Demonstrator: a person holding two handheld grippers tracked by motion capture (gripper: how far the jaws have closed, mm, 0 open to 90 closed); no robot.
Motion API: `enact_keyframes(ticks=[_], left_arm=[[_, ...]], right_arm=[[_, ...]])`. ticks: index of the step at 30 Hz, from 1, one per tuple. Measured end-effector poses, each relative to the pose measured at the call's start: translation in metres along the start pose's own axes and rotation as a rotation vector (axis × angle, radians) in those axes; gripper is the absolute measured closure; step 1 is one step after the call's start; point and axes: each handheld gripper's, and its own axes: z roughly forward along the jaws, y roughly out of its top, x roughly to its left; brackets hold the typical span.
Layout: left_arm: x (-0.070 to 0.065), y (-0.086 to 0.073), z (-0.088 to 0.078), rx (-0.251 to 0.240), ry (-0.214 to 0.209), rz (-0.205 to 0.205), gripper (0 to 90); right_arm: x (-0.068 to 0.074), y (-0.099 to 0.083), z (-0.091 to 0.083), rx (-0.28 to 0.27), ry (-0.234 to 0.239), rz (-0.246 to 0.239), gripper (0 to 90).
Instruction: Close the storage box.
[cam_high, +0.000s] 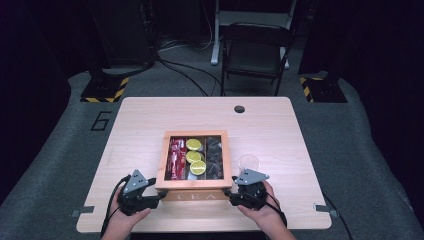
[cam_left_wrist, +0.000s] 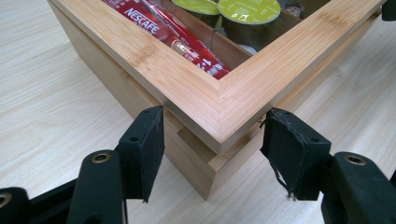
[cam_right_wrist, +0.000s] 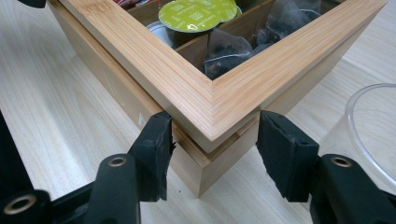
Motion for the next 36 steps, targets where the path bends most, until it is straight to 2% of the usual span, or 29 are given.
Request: enact_keyframes(ticks=[8,11,14,15,16,17,18,20,27,28,34,36], left_arm=[[-0.001,-0.001,0.002,0.002,0.014,0.002,39.1],[-0.001,-0.001,0.002,0.009,0.005,0.000,39.1],[0.001,-0.002,0.005,0.029,0.000,-0.002,37.2],[0.001,-0.003,0.007,0.044,-0.004,-0.010,35.6],[0.001,-0.004,0.008,0.050,-0.008,-0.014,34.6],[0.001,-0.004,0.008,0.035,-0.011,-0.012,33.2],[0.003,-0.003,0.006,0.020,-0.021,-0.027,31.9],[0.003,-0.002,0.005,0.018,-0.011,-0.021,29.1],[0.005,-0.004,0.005,0.025,-0.020,-0.026,29.0],[0.005,-0.003,0.005,0.016,-0.017,-0.015,29.0],[0.006,0.000,-0.002,-0.007,-0.006,-0.026,29.4],[0.006,0.000,-0.005,-0.025,0.004,-0.031,29.6]], right_arm=[[0.001,0.000,0.001,0.010,-0.001,0.008,44.7],[0.001,-0.001,0.001,0.011,0.001,0.005,44.4],[0.001,-0.001,0.002,0.020,-0.001,0.002,43.5],[0.002,-0.002,0.005,0.046,-0.006,-0.023,41.8],[0.003,-0.002,0.007,0.049,-0.003,-0.019,38.7],[0.003,-0.002,0.008,0.043,-0.001,-0.021,37.2],[0.003,-0.002,0.007,0.038,0.001,-0.023,36.2],[0.002,-0.001,0.007,0.031,0.009,-0.003,35.3],[0.002,-0.002,0.008,0.032,0.015,-0.010,34.0],[0.003,-0.001,0.007,0.024,0.009,0.001,33.9],[0.001,0.000,0.005,0.016,0.015,0.001,33.9],[0.000,0.000,0.004,0.007,0.022,0.024,34.2]])
